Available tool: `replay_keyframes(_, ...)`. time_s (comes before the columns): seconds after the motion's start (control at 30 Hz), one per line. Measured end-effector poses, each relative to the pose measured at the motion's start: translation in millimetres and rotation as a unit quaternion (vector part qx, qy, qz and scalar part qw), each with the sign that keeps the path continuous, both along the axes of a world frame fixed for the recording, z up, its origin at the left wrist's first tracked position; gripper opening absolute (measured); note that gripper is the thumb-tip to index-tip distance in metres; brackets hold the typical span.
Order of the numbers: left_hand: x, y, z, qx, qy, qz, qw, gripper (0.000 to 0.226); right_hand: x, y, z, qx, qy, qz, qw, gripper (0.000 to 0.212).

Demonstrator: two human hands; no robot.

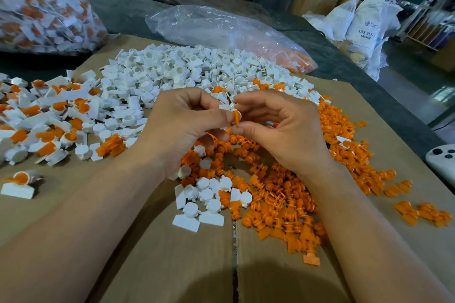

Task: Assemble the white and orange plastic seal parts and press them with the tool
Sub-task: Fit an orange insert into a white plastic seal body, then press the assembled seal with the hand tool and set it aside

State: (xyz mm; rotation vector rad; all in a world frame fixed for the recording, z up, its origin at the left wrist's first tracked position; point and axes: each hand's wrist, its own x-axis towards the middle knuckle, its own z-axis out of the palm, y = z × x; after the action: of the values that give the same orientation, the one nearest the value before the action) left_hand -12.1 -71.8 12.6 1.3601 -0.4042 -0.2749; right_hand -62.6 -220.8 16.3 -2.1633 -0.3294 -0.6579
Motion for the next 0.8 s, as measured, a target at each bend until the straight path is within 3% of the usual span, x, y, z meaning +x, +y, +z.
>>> replay_keyframes(0.1,1,0,-1,0.004,0.003,0.006,1.0,0.019,-1,-2,2,-0.006,0.011,-0.017,1.0,0.042)
replay_keyframes(0.2,2,1,-2,0.007,0.012,0.011,1.0,0.018,0,-14,9,-0.015,0.053,-0.102,0.993,0.031)
replay_keyframes(0.3,2,1,-1,0.011,0.017,0.012,1.0,0.018,2,-34,14,-0.083,0.13,-0.182,0.971,0.029)
replay_keyframes(0.57,3,3,0,0.015,0.012,0.021,1.0,0.02,-1,-60,16,-0.261,0.358,-0.192,0.876,0.079)
replay_keyframes(0.8,3,2,-1,0.031,-0.003,0.036,0.999,0.024,-2,-53,17,-0.33,0.412,-0.171,0.832,0.093)
